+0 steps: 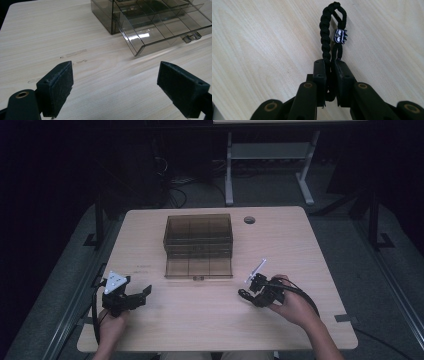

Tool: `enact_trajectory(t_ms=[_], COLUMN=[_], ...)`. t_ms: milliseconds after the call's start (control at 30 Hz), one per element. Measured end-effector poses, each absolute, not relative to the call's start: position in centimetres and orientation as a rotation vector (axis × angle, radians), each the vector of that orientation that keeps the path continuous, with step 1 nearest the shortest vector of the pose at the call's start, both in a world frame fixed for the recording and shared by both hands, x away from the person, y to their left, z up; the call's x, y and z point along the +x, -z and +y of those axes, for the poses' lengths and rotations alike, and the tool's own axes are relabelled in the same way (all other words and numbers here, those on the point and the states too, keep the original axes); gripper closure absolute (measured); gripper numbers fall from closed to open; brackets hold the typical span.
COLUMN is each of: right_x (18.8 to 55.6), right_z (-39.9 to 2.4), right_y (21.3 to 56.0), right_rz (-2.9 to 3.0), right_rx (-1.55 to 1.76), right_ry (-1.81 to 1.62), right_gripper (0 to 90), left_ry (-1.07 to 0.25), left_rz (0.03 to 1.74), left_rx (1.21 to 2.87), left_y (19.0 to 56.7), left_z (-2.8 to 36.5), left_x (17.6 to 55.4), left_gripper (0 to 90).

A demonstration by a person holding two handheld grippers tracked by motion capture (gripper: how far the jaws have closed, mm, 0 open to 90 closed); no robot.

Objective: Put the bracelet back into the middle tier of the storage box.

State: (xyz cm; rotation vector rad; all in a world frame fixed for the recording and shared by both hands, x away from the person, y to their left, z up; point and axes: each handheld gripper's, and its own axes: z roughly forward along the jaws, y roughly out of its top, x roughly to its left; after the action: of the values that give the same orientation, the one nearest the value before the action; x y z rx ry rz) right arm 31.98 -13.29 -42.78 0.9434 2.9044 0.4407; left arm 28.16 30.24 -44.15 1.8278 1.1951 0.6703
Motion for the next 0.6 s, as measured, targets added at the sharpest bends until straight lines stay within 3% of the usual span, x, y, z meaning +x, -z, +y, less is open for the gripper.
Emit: enact_trajectory(t_ms=[600], right_x=[32.6], right_z=[-12.9], right_y=[40.1], right_rz=[2.887], right_rx=[0.941], right_ry=[-0.552], right_gripper=[80.0], left_ry=[-0.666], left_rz=[1.197], left_rx=[1.817], left_y=[44.2], left_z=[30.2], left_x=[28.2], left_gripper=[13.1])
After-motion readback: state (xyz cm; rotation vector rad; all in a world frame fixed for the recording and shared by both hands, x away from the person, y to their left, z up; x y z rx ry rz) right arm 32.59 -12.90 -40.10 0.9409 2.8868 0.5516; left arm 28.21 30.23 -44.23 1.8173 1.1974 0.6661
